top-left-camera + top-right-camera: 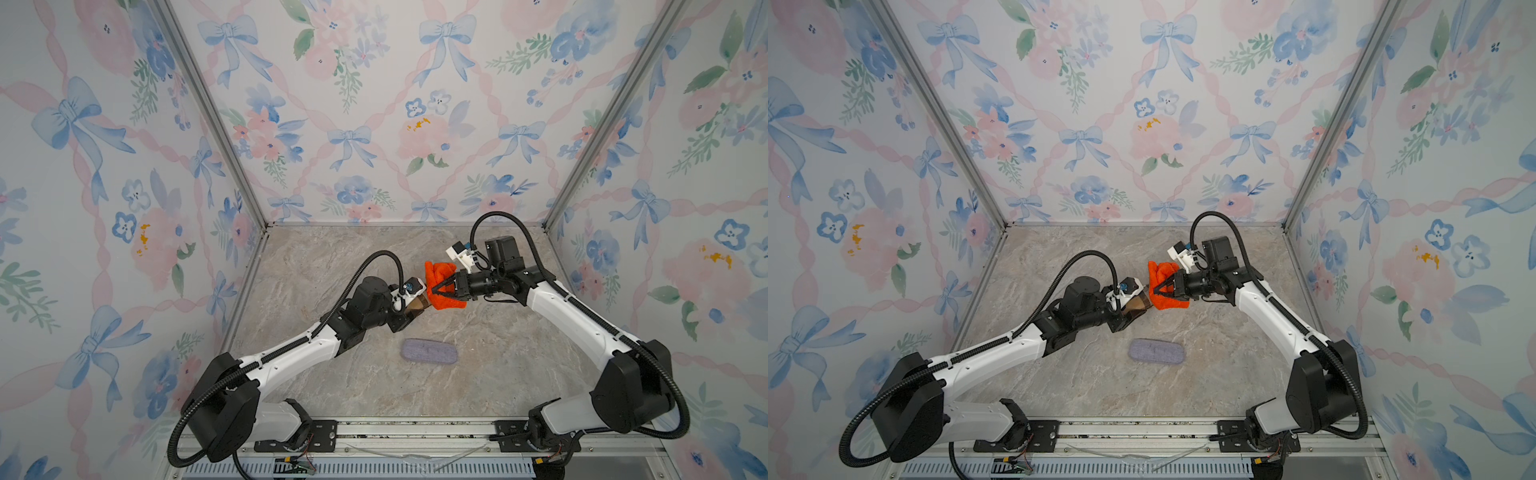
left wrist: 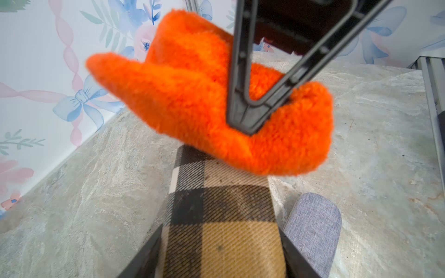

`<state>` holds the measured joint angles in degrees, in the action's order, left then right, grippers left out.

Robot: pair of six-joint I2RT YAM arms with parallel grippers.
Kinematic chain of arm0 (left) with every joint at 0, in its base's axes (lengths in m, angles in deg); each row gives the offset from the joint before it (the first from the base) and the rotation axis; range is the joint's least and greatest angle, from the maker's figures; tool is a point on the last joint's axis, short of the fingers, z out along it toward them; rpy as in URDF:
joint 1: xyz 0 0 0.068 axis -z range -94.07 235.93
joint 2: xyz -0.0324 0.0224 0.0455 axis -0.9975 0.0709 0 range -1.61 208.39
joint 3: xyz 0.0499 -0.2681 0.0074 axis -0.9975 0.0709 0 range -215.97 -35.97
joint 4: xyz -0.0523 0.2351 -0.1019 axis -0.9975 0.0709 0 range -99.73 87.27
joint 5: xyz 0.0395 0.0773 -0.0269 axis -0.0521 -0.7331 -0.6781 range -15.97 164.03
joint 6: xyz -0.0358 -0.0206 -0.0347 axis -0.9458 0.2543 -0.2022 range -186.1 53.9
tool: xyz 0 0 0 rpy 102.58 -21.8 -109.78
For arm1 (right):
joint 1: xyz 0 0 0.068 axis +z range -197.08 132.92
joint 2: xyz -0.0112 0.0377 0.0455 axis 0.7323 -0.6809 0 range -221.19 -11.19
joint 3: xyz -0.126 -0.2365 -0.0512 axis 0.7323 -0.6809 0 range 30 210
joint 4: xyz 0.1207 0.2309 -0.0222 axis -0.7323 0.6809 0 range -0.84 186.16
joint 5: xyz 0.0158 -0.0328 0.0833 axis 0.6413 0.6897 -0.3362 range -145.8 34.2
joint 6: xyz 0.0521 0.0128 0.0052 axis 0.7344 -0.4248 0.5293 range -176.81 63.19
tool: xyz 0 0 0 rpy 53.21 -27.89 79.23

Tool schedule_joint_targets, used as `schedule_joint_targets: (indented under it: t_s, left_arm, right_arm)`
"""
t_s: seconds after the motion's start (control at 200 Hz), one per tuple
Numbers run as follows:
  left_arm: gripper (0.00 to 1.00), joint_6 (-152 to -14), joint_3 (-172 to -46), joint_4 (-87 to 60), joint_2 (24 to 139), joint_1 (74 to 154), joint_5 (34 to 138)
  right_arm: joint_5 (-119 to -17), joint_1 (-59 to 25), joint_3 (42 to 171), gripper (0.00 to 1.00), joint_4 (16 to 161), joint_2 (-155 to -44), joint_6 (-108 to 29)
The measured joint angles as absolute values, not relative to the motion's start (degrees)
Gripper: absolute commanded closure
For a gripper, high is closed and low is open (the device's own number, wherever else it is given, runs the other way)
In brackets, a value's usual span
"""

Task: Wipe the eyeglass case
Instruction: Wipe the dirt from the eyeglass case.

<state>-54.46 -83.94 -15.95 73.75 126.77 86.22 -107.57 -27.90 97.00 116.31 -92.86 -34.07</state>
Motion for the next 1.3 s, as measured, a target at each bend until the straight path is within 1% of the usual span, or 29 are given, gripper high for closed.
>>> schedule_joint_targets:
  t_s: [0.07,0.145,0.285,0.4,0.48,0.565,0.675,0.795,0.87,0.99,1.08,1.14,1.235,1.3]
  left_arm:
    - [0.77,-56.04,-87.33,-13.28,74.4,125.13,88.53]
    - [0.78,-58.66,-91.7,-10.59,75.65,123.19,91.57]
    - [0.78,-64.21,-97.99,-8.19,77.35,120.61,96.9]
    - [0.78,-68.6,-99.26,-7.31,78.27,119.6,101.89]
    - [0.78,-70.96,-99.19,-6.22,78.84,119.6,105.08]
    - [0.77,-72.69,-98.5,-5.87,78.82,119.6,108.01]
    - [0.76,-75.27,-96.4,-6.7,77.94,119.43,110.35]
    - [0.75,-78.11,-93.64,-6.85,76.56,118.16,111.35]
    - [0.75,-79.38,-93.16,-6.79,75.8,118.07,111.37]
    - [0.75,-80.14,-93.14,-6.57,75.56,118.07,111.55]
    - [0.75,-80.25,-93.14,-6.55,75.56,118.09,112.36]
    - [0.75,-80.06,-93.14,-5.8,75.56,118.07,113.01]
    - [0.75,-80.06,-93.14,-5.69,75.56,118.09,113.25]
    - [0.75,-80.08,-93.14,-5.8,75.56,118.09,113.47]
  right_arm:
    - [-104.38,-29.04,96.19,1.0,117.56,-89.32,-35.57]
    - [-99.24,-28.43,95.08,1.0,118.7,-84.18,-37.08]
    - [-93.95,-25.74,93.7,1.0,118.17,-74.52,-38.02]
    - [-90.81,-21.35,93.79,1.0,115.68,-71.05,-38.41]
    - [-89.3,-17.46,93.83,1.0,113.71,-71.94,-38.9]
    - [-88.69,-15.93,93.63,1.0,111.4,-74.85,-39.2]
    - [-88.27,-17.98,91.73,1.0,109.82,-78.33,-40.19]
    - [-88.29,-21.48,90.33,1.0,109.97,-78.61,-41.41]
    - [-88.29,-21.72,90.31,1.0,109.76,-78.59,-41.41]
    - [-85.89,-17.28,91.67,1.0,109.41,-79.18,-41.23]
    - [-85.95,-12.58,93.35,1.0,108.77,-80.64,-40.93]
    - [-86.11,-11.38,93.87,1.0,108.47,-81.21,-40.95]
    - [-87.46,-12.67,93.96,1.0,108.66,-81.3,-41.63]
    - [-89.67,-15.44,93.87,1.0,108.66,-81.28,-42.13]
